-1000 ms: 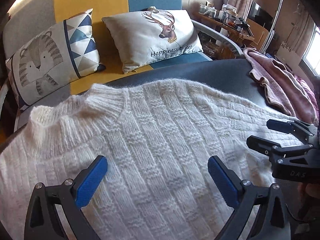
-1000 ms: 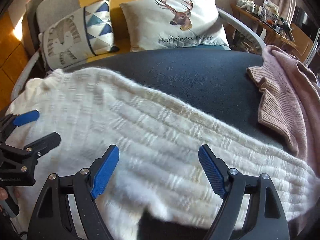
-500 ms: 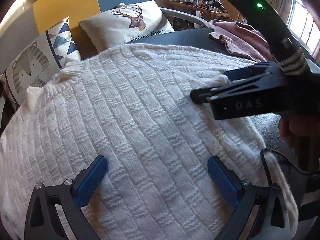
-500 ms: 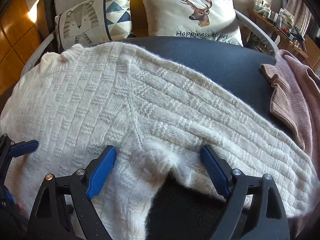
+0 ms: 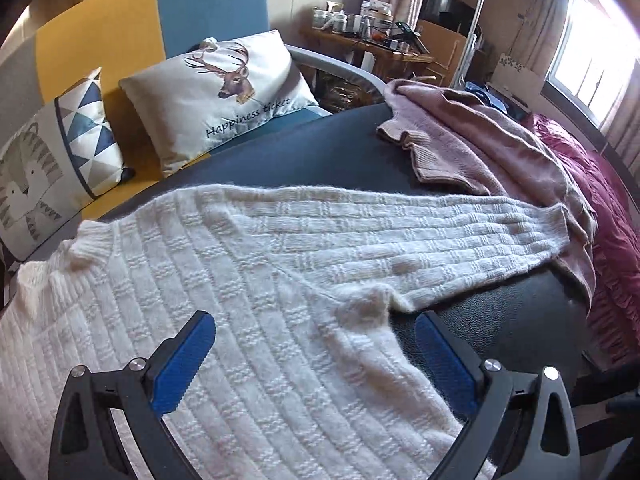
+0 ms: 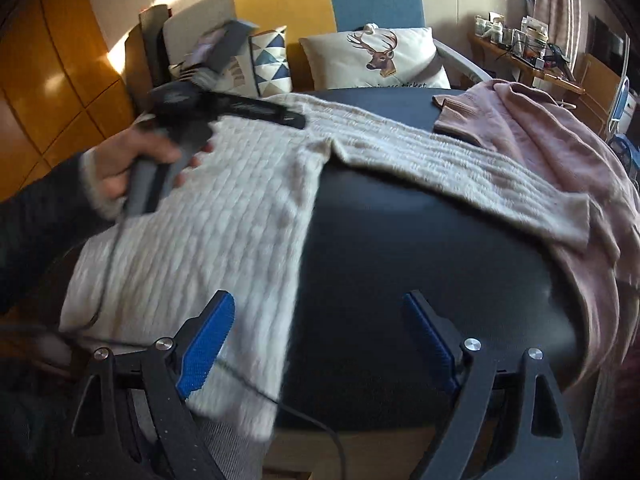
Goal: Fold clothes
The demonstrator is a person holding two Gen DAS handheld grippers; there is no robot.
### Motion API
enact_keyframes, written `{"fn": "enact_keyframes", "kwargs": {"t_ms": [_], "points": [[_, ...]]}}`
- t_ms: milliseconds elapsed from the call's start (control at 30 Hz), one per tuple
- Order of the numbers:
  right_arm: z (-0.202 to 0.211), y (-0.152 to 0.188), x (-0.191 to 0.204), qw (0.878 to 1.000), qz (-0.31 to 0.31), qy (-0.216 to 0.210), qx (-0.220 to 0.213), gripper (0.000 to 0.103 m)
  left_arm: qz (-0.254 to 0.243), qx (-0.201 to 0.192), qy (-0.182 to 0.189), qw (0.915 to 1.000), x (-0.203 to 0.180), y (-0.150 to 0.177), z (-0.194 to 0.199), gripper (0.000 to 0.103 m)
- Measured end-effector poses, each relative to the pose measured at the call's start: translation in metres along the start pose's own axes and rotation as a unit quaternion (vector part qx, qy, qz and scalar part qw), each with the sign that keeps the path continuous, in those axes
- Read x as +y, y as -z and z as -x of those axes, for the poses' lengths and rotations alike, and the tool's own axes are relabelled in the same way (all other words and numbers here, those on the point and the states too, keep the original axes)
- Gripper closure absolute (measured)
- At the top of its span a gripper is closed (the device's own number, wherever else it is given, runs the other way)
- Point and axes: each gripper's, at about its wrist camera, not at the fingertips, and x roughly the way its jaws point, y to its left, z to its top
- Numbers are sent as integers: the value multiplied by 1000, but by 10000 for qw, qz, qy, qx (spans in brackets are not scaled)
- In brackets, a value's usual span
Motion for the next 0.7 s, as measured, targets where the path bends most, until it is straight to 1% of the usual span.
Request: {"fn": "enact_keyframes", "kwargs": {"t_ms": [67, 133, 233, 267, 333, 433, 533, 600, 700], "points": [[2, 16, 17, 9999, 129, -61, -7, 15, -45, 89, -36, 9999, -8, 4, -10, 1], [-15, 24, 38, 9993, 341, -133, 31, 15, -62, 165, -67, 9998, -14, 8, -18, 1], [-43, 24, 67, 9980, 440, -451, 71, 15, -116, 277, -128, 9995, -17, 14, -27, 1], [-52, 23, 72, 9979, 444, -471, 74, 15, -146, 318, -153, 9993, -18, 17, -29, 1], [-68, 19, 80, 9982, 428, -402, 79, 16, -214, 388, -232, 9987, -18, 20, -35, 1], [-88, 25, 77, 9992, 299, -68, 237, 16, -199, 465, -302, 9983, -14, 23, -46, 1], [-94, 41, 77, 9979, 597, 238, 105, 16, -281, 392, -424, 9979, -14, 21, -51, 1], [-94, 44, 78, 9974, 657, 293, 49, 16, -363, 384, -586, 9969, -17, 18, -57, 1], [-96, 47, 77, 9970, 705, 304, -31, 16, -271, 329, -656, 9969, -15, 9, -63, 0]]}}
